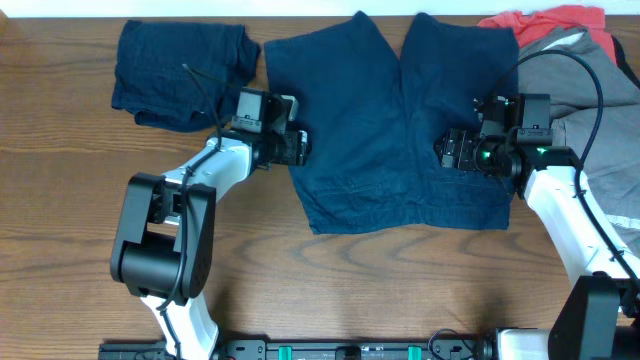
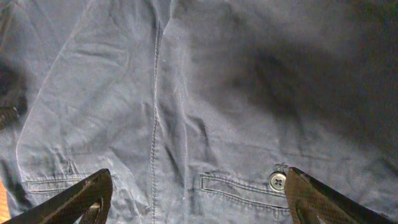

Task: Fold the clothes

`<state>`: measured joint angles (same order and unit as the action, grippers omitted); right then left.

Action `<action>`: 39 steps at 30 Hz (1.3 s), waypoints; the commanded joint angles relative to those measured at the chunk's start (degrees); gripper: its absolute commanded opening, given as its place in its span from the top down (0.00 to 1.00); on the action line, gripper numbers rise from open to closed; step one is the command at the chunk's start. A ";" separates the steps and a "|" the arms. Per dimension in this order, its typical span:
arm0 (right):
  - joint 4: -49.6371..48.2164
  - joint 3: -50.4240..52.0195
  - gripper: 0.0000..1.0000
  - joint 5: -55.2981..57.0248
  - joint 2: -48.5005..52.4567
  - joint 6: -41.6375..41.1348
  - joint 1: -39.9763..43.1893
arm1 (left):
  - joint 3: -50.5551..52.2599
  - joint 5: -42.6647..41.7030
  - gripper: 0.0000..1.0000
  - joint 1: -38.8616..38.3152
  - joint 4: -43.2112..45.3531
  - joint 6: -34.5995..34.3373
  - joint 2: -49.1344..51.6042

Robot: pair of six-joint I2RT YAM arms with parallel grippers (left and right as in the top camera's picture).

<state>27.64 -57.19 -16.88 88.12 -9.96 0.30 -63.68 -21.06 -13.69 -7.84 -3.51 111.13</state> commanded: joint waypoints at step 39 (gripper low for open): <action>-0.50 -0.13 0.23 3.37 2.99 -5.51 -4.61 | -0.96 16.22 0.26 -0.11 -60.46 -15.63 -34.97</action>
<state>26.37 -57.17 -14.06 90.08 -14.48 -3.44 -64.14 -5.58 -13.98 -67.94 -19.00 76.44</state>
